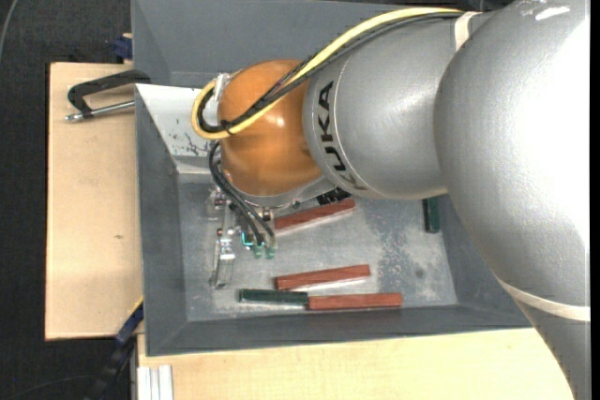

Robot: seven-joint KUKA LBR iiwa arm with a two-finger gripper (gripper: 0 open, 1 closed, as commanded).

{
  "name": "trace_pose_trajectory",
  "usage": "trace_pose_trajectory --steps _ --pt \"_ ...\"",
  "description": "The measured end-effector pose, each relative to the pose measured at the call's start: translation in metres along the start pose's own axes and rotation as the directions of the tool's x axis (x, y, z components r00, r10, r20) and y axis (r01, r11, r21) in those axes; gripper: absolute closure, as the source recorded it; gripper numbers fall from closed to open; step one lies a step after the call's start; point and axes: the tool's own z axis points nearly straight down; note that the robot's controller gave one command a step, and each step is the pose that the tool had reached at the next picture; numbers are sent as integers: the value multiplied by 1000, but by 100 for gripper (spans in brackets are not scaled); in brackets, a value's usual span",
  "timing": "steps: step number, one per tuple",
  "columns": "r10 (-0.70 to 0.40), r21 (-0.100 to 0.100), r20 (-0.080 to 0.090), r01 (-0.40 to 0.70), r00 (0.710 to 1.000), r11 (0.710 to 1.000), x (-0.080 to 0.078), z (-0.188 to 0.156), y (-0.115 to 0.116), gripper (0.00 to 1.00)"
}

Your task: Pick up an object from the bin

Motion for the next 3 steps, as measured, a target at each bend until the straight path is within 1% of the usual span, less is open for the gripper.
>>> trace_pose_trajectory --steps 1,2,3 --pt "81 -2 7 -81 997 997 4 17 -65 0" --pt "20 2 2 -20 1000 1000 26 65 -125 0" --pt "-257 3 18 257 966 966 -37 66 -183 0"
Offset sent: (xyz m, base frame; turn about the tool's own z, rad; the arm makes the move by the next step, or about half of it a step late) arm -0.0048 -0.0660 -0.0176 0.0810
